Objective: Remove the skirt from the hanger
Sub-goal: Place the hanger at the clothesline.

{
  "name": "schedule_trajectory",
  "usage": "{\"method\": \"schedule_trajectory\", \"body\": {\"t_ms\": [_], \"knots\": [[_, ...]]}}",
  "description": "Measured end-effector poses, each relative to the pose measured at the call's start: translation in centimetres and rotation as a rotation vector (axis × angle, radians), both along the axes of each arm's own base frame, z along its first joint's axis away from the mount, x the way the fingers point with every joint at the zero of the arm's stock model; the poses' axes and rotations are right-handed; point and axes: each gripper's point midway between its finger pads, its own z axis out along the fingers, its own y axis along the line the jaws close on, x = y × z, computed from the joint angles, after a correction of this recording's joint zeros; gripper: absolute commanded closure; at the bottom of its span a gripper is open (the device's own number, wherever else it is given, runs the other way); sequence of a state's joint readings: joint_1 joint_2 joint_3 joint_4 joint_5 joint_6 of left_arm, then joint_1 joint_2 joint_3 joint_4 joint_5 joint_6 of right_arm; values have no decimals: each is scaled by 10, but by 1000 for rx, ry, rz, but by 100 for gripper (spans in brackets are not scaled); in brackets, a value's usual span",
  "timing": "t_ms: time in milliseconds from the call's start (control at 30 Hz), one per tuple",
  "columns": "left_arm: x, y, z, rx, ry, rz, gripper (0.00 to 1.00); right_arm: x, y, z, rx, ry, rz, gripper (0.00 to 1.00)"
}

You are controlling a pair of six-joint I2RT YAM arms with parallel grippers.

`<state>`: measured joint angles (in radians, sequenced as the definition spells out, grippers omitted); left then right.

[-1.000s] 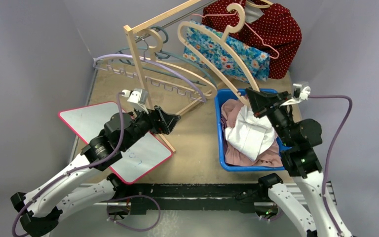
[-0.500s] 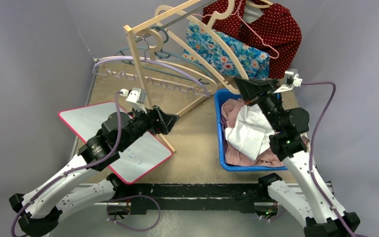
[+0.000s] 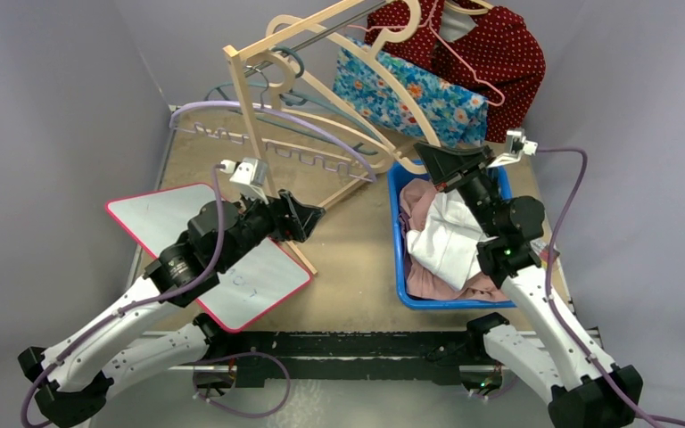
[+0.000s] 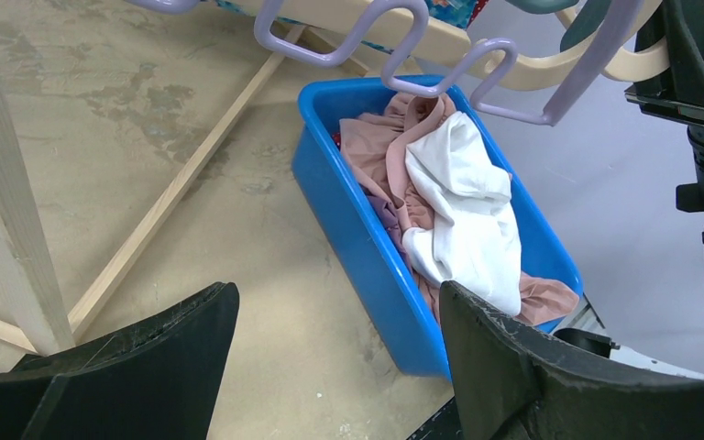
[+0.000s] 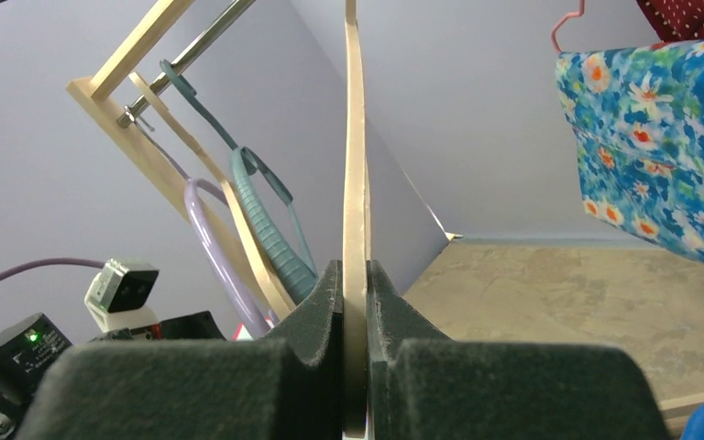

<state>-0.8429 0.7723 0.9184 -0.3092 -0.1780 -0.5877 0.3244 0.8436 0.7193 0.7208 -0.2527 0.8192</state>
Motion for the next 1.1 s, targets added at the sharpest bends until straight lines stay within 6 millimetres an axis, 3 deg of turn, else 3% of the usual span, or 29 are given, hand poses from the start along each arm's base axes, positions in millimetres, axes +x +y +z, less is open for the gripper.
{"method": "schedule_trajectory", "body": {"t_ms": [433, 1100], "knots": [[8, -9, -3, 4, -2, -3, 20, 9, 7, -8, 25, 49, 33, 100], [12, 3, 11, -31, -34, 61, 19, 17, 25, -7, -23, 88, 125, 98]]}}
